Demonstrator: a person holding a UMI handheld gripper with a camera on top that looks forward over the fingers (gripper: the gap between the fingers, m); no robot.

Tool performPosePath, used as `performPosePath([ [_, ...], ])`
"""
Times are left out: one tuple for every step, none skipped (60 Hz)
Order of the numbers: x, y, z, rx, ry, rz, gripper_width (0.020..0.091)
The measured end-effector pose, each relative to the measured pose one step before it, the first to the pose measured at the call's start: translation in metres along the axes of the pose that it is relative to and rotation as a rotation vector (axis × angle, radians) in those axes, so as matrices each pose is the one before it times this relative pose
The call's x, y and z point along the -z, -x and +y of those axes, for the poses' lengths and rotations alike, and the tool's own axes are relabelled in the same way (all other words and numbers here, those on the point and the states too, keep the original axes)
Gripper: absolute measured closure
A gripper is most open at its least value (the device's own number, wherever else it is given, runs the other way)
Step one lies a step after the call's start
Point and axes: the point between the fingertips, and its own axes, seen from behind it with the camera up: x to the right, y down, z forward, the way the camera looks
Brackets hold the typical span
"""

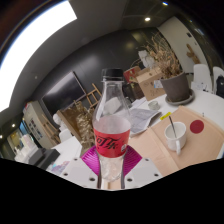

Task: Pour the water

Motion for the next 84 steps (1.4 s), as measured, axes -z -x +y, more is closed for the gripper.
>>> performPosePath([
  [-0.0009,0.00181,-0.00423,-0.0523,0.00177,-0.01536,0.0852],
  [-0.00115,0.0018,-0.00379,-0.0521,0.00479,-0.01481,0.0854],
  [-0.00124,0.00161,-0.00335,-0.0516,0.00596,-0.01518,0.0854],
  [-0.00135,0.00179,-0.00349,-0.0521,0.00505,-0.01546,0.0853],
  [-0.00254,0.00644,-0.00098,-0.0514,0.00175,-0.0067,0.0855],
  [-0.00294,-0.00171,-0.00351,-0.0534,0.00074,-0.01621,0.0854],
  [-0.00152,0.0004,-0.00338,-0.054,0.00431,-0.01443,0.0854],
  [-0.00136,0.00005,-0.00251,-0.0527,0.00488,-0.01273,0.0854],
  [-0.00129,-0.00038,-0.00231,-0.0523,0.00576,-0.0105,0.0854],
  [-0.00137,-0.00108,-0.00223,-0.0512,0.00576,-0.00823,0.0853],
  [-0.00157,-0.00152,-0.00191,-0.0501,0.00584,-0.00661,0.0854],
  [-0.00106,-0.00026,-0.00038,-0.0472,0.00424,-0.00337,0.0855],
  [-0.00137,-0.00193,-0.00141,-0.0463,0.0066,-0.00657,0.0857],
  [-0.00461,-0.00238,-0.00079,-0.0447,0.00856,-0.00714,0.0856],
  [-0.00163,-0.00147,-0.0003,-0.0474,0.01036,-0.00842,0.0857],
  [-0.00155,-0.00191,-0.00126,-0.0483,0.00926,-0.00762,0.0854],
  [-0.00183,-0.00217,-0.00181,-0.0468,0.0073,-0.0063,0.0856],
  [-0.00149,-0.00197,-0.0019,-0.0436,0.00653,-0.00529,0.0855],
  [-0.00159,-0.00165,-0.00118,-0.0401,0.00857,-0.00621,0.0857],
  [-0.00148,-0.00135,-0.0009,-0.0381,0.0101,-0.00682,0.0857],
  [0.00255,0.0008,-0.00101,-0.0382,0.00817,-0.00317,0.0857],
  [-0.00486,-0.00343,-0.00272,-0.0331,0.00321,-0.00303,0.0854],
  [-0.00069,-0.00164,-0.00202,-0.0346,0.00281,-0.00319,0.0854],
  [-0.00095,-0.00108,-0.002,-0.0334,0.00493,-0.00474,0.0854],
  [-0.00098,-0.00053,-0.00149,-0.0319,0.00749,-0.00757,0.0854],
  [-0.00106,-0.00043,-0.00151,-0.0318,0.00683,-0.00878,0.0855],
  [-0.00066,-0.00064,-0.00204,-0.0318,0.00447,-0.00775,0.0853],
  [-0.00107,-0.00099,-0.00262,-0.0303,0.00198,-0.00511,0.0854],
  [0.00341,0.00095,-0.00096,-0.0309,0.00398,0.00041,0.0853],
  [-0.0017,-0.00113,-0.00164,-0.026,0.00273,-0.00373,0.0854],
  [-0.00287,-0.00181,-0.00075,-0.021,0.00342,-0.00109,0.0854],
  [-0.00081,-0.00049,-0.00071,-0.0208,0.00473,-0.0021,0.0855],
  [-0.00079,-0.00063,-0.00047,-0.0187,0.00567,-0.00276,0.0855],
  [-0.00088,-0.00081,-0.00006,-0.0161,0.00612,-0.00278,0.0854],
  [-0.00032,-0.00033,-0.0002,-0.0148,0.0053,-0.00244,0.0854],
  [-0.00038,-0.00074,-0.00091,-0.0121,0.00166,-0.0001,0.0852],
  [0.00191,0.00092,-0.00058,-0.01,0.00143,0.0034,0.0853],
  [-0.00348,-0.00251,-0.00159,-0.005,0.00119,0.00195,0.0855],
  [0.00094,0.00141,0.00083,-0.0074,0.00391,0.00019,0.0854],
  [-0.00251,-0.00136,-0.00148,-0.004,0.00351,-0.00032,0.0853],
  [-0.00023,-0.00004,-0.00051,-0.0061,0.00312,-0.00015,0.0852],
  [0.0001,-0.00028,-0.00063,-0.0061,0.00065,0.00078,0.0853],
  [0.00014,-0.00038,-0.00038,-0.0058,0.00106,0.00142,0.0852],
  [0.00006,0.00006,-0.00024,-0.0047,0.00236,0.00073,0.0854],
  [-0.00014,-0.00006,0.00044,-0.0038,0.00373,-0.00008,0.0854],
  [0.00085,-0.00004,-0.00021,-0.0028,0.00335,-0.00127,0.0855],
  [-0.0006,-0.00073,-0.0004,0.0004,0.00239,0.00144,0.0856],
  [-0.00074,-0.00077,-0.00052,0.0014,0.00153,0.00315,0.0855],
  [-0.00057,-0.00051,-0.00022,0.0024,0.00278,0.0032,0.0855],
  [-0.00061,-0.00041,-0.00006,0.0026,0.00342,0.00233,0.0856],
  [-0.00052,0.00009,0.00009,0.0029,0.00392,0.00117,0.0855],
  [-0.00045,-0.00004,0.0004,0.004,0.00364,0.00194,0.0854],
  [-0.00004,-0.00098,0.00024,0.0098,0.0021,0.00708,0.0855],
  [0.00048,-0.00045,0.00045,0.0111,0.00202,0.00777,0.0857],
  [-0.00003,-0.00077,0.00037,0.017,0.00262,0.00908,0.0857],
  [0.00023,-0.00037,0.00068,0.0242,0.00311,0.00809,0.0858],
  [0.00032,0.00021,0.00081,0.0291,0.00366,0.00717,0.0857],
  [0.00044,-0.00014,0.00088,0.0327,0.00382,0.00963,0.0855],
  [0.00559,0.0037,0.00223,0.0262,0.00571,0.00226,0.0855],
  [-0.00374,-0.00205,0.00049,0.0487,-0.00041,0.01849,0.0856],
  [-0.00027,0.00081,0.00056,0.0437,0.00257,0.00992,0.0856],
  [0.00057,0.00188,0.00065,0.0463,0.00267,0.00822,0.0855],
  [0.00122,0.00234,0.00034,0.0488,0.00217,0.0068,0.0855],
  [0.00146,0.00256,-0.00015,0.0506,0.00108,0.00653,0.0854],
  [0.00463,0.00353,-0.00091,0.0482,0.00114,0.00473,0.0853],
  [0.00101,0.00352,-0.00104,0.0545,-0.00413,0.00855,0.0854],
  [0.00203,0.00307,-0.00234,0.0572,-0.0047,0.00701,0.0853],
  [0.00189,0.00385,-0.00321,0.0588,-0.00606,0.00591,0.0853],
  [0.00162,0.0039,-0.00392,0.0598,-0.0079,0.00586,0.0852],
  [0.00184,0.00372,-0.00471,0.0583,-0.00918,0.00405,0.0853],
  [0.00238,0.0039,-0.00521,0.0559,-0.01015,0.00311,0.0851],
  [0.00259,0.00446,-0.00599,0.0536,-0.01176,0.00155,0.0853],
  [0.00825,0.00484,-0.0108,0.0399,-0.01274,-0.0118,0.0853],
  [0.00147,0.00425,-0.00634,0.0539,-0.01239,0.00283,0.0854],
  [0.00181,0.00416,-0.0077,0.0492,-0.01398,0.00452,0.0855],
  [0.00256,0.00288,-0.00831,0.0492,-0.01492,0.00051,0.0854],
  [0.0027,0.00224,-0.00844,0.0472,-0.0151,0.00166,0.0854],
  [0.00245,0.00161,-0.00852,0.0463,-0.01477,0.00217,0.0854],
  [0.00266,0.00129,-0.00827,0.0455,-0.01348,0.00244,0.0853],
  [0.00524,0.00235,-0.00947,0.0408,-0.01072,0.00042,0.0853],
  [0.0017,0.00031,-0.00689,0.0419,-0.01122,0.00291,0.0853],
  [0.00196,-0.00213,-0.0083,0.0378,-0.01452,0.00266,0.0853],
  [0.00241,-0.00187,-0.00753,0.0371,-0.0127,0.00625,0.0852],
  [0.00258,-0.00255,-0.00787,0.0368,-0.01344,0.00718,0.0851],
])
